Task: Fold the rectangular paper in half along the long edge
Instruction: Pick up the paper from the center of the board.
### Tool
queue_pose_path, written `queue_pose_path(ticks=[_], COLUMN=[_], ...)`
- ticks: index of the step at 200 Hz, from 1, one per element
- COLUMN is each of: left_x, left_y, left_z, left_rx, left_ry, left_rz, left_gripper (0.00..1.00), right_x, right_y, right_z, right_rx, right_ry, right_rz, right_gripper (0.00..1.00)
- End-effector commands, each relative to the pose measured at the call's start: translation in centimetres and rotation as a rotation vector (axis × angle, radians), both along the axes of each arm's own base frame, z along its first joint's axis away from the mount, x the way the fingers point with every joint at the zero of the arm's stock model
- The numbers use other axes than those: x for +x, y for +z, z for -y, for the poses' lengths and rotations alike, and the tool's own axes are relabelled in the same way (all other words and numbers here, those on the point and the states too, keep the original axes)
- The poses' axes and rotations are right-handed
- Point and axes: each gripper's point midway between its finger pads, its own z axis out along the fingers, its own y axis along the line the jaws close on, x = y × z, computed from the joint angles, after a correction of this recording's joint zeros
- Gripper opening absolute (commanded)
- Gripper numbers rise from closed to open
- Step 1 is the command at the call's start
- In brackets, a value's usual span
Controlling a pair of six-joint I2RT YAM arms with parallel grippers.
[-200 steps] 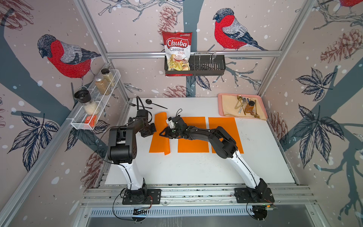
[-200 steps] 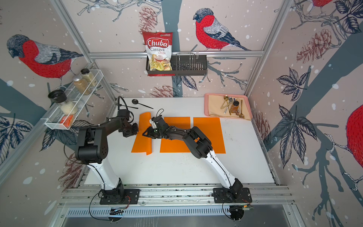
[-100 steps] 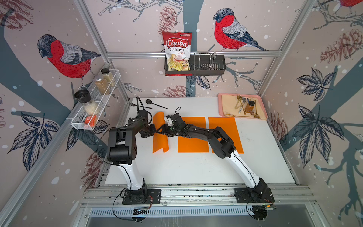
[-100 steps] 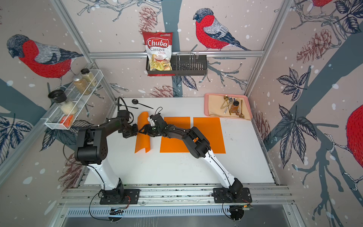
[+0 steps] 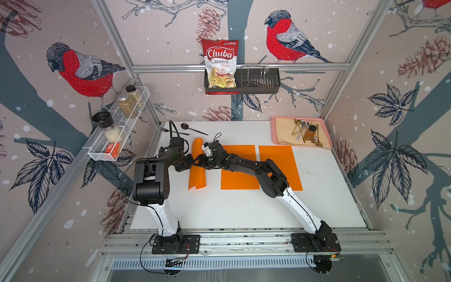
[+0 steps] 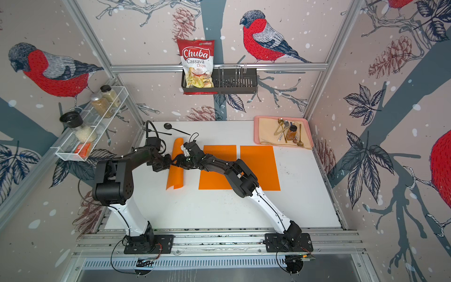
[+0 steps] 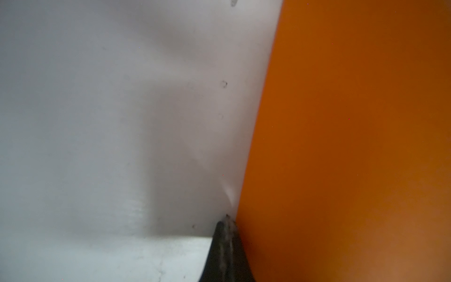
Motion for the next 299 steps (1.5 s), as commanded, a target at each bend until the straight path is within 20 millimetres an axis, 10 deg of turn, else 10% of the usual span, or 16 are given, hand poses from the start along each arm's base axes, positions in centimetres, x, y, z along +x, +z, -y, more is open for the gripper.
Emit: queue_pose_path(ticks=[1,96,203,249,299], left_x=[-0.7,0.0,0.8,1.3,1.1], left_y=[0.0,1.6,6.2,10.2,19.6], left_z=[0.7,1.9,0.8,0.5,0.3], left_rx=[-0.035,-0.106,-0.037,-0.026,-0.076], left_ry=[-0.009,-0.026,-0.001,0.011,0.043], left_rz=[-0.025,0.058,0.203,0.326,0.558], left_gripper=[0.00,0.00,0.00,0.00,0.00], right_x=[-0.4,0.0,-1.1,-1.7,-2.6], right_y=[-2.3,-1.6,4.1,6.8,11.8], right_z=[0.8,0.4,1.0,1.3,2.4], right_rx=[-0.079,0.000,0.191,0.287,0.423], right_ry=[-0.018,-0.040,0.024,0.057,0.099], right_rz=[-0.049,-0.079,-0.110,-0.131,-0.145], right_gripper=[0.46,0.35,0.32,0.31,0.30])
